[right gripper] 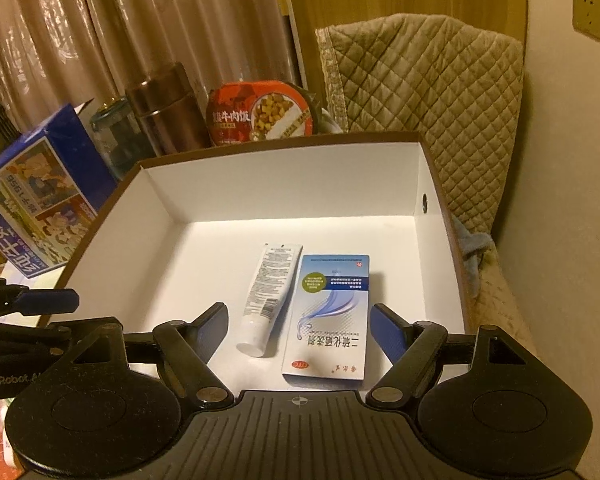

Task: Organize rigid objects
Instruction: 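Move both tools back over the items on the mat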

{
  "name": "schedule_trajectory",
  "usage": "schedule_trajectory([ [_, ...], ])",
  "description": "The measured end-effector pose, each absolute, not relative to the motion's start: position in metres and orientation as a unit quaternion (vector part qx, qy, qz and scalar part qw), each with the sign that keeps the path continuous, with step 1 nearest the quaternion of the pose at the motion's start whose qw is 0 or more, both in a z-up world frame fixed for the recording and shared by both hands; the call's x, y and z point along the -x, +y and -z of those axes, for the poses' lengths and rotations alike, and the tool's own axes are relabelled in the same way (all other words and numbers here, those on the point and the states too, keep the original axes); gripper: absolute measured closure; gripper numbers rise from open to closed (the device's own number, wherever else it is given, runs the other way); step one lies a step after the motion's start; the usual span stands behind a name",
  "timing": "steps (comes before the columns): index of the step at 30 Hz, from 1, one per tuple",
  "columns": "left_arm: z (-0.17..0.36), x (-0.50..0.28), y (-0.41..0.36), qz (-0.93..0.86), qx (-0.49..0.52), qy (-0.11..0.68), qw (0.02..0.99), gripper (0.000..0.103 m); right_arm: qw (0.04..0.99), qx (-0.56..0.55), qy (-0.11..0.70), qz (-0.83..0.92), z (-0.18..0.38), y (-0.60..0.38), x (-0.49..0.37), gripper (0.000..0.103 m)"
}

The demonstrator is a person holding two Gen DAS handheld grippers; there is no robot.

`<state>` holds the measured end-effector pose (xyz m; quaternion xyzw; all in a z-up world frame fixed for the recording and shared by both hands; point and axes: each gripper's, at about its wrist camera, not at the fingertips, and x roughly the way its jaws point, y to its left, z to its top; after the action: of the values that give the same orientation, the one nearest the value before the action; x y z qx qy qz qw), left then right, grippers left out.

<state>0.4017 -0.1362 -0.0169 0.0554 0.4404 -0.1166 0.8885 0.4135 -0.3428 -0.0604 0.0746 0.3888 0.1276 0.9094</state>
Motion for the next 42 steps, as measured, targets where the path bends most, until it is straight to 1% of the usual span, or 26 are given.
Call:
schedule_trajectory([
  [12, -0.005, -0.363, -0.117, 0.141, -0.04, 0.416, 0.897, 0.05, 0.922, -0.091, 0.36, -0.106, 0.033, -0.342, -0.366, 0.028],
  [25, -0.025, -0.307, -0.046, 0.123, -0.018, 0.399, 0.908, 0.049, 0.93, -0.112, 0.33, -0.12, 0.015, -0.319, -0.306, 0.028],
  [34, -0.022, -0.264, 0.017, 0.081, 0.005, 0.406, 0.91, 0.049, 0.921, -0.113, 0.342, -0.152, 0.02, -0.281, -0.274, 0.028],
  [42, -0.003, -0.224, 0.074, 0.019, 0.034, 0.426, 0.904, 0.048, 0.899, -0.117, 0.372, -0.202, 0.044, -0.241, -0.258, 0.028],
])
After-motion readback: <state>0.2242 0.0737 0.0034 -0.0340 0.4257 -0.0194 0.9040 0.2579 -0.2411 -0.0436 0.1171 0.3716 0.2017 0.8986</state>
